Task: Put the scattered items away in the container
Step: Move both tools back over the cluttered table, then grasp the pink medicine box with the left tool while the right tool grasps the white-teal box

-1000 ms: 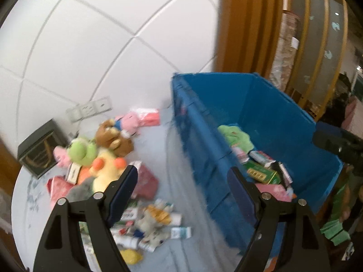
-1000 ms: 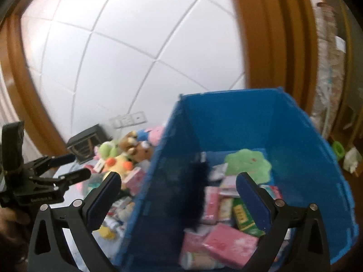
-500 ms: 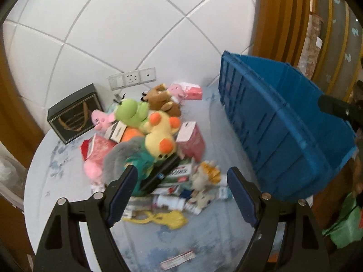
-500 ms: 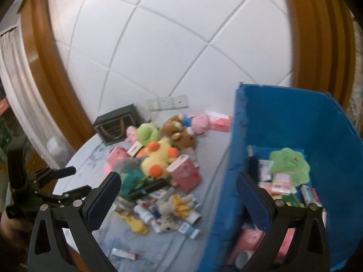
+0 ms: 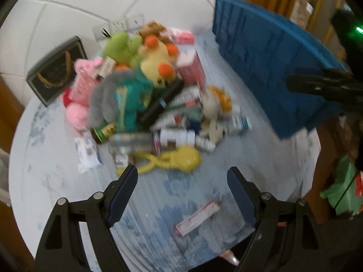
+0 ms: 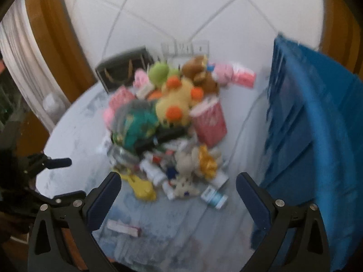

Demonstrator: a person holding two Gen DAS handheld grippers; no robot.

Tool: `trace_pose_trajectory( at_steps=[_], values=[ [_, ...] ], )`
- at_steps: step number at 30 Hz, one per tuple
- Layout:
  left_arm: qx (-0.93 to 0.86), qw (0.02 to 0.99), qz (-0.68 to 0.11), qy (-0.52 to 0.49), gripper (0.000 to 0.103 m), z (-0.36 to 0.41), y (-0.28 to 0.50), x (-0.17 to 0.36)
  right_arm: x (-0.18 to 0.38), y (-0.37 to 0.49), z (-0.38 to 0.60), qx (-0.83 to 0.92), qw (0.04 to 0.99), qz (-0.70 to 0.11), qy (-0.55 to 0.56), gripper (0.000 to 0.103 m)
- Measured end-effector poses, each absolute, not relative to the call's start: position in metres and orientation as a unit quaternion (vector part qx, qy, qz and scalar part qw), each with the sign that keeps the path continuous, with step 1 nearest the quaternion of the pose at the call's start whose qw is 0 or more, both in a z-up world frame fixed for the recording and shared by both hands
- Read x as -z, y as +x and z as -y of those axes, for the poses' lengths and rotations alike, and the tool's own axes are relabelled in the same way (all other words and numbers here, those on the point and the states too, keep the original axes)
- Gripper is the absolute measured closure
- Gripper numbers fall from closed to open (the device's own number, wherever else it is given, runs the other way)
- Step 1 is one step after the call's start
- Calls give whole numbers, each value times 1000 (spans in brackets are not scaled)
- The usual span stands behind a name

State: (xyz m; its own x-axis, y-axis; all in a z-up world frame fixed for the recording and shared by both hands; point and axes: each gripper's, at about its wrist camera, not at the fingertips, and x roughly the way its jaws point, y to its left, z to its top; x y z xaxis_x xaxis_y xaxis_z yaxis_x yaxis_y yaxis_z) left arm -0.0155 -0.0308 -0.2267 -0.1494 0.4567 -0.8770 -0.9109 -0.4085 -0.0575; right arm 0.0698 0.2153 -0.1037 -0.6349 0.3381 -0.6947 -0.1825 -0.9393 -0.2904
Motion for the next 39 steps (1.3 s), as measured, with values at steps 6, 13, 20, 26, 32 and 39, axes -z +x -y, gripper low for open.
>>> trace_pose_trajectory(
  at_steps=[6, 13, 20, 26, 32, 39],
  values=[
    [-656, 529, -288, -454, 22, 38, 14, 288, 178, 63, -243, -860, 180, 68, -472, 1],
    [-613, 556, -320, -461, 22, 39, 40, 353, 236, 61, -271, -828, 220, 45, -514, 1],
    [-589, 575, -364, -436, 50, 33, 49, 390, 271, 61, -279, -814, 231, 30, -532, 1],
    [-606, 568, -336, -444, 75, 40, 43, 395, 290, 58, -292, -804, 262, 26, -534, 1],
    [-621, 563, -298, -456, 75, 46, 34, 387, 292, 43, -304, -804, 291, 40, -517, 1],
    [-626, 560, -285, -462, 75, 45, 32, 384, 289, 28, -332, -801, 331, 28, -498, 1]
  ],
)
